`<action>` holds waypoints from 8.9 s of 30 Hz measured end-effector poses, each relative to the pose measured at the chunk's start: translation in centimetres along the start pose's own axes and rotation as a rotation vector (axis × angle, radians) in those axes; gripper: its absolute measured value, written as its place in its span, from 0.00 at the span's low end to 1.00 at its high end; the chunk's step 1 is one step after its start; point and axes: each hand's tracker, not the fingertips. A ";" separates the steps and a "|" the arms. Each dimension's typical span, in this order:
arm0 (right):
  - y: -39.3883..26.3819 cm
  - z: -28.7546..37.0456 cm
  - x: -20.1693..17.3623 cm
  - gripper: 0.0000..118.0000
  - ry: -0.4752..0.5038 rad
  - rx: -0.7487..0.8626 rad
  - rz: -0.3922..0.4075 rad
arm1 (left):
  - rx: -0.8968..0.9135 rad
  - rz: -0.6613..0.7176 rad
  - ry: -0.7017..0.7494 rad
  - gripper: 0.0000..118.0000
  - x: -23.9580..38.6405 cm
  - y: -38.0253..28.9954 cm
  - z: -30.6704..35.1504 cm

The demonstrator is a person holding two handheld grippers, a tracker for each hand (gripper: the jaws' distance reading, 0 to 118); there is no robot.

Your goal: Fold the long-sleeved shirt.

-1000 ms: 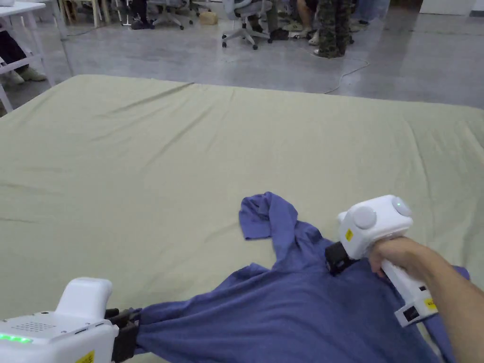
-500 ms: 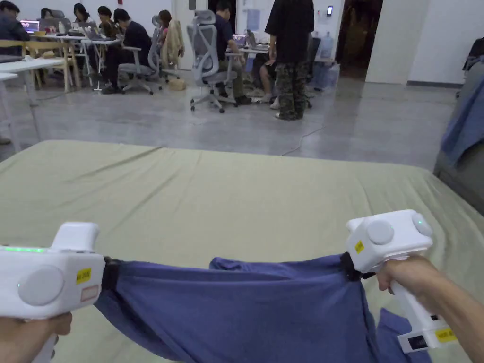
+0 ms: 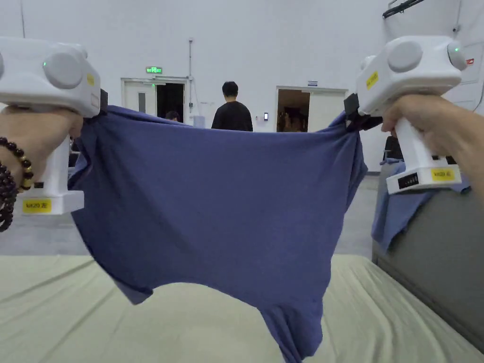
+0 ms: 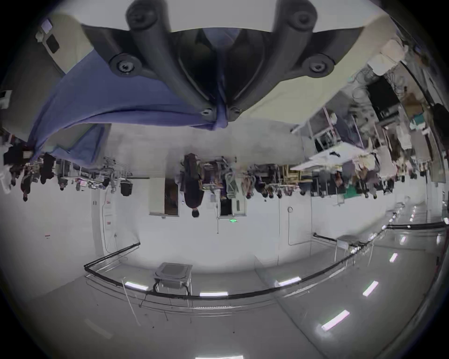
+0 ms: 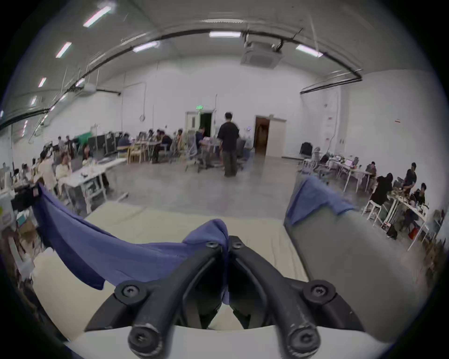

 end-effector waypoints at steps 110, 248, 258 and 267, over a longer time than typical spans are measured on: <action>-51.0 -31.8 -10.0 0.00 0.131 -0.783 0.130 | -0.767 -0.010 -0.268 0.00 -7.5 -53.1 12.1; -55.3 23.4 -8.8 0.01 0.138 -0.001 -0.013 | -0.273 -0.060 -0.162 0.07 -7.2 -48.0 35.5; -56.2 22.5 -10.2 0.00 0.138 0.038 -0.020 | -0.399 0.096 -0.218 0.08 -10.5 -49.3 33.1; -57.8 20.8 -9.5 0.00 0.145 -0.043 -0.044 | -0.848 0.627 -0.454 0.99 -18.5 -59.5 29.5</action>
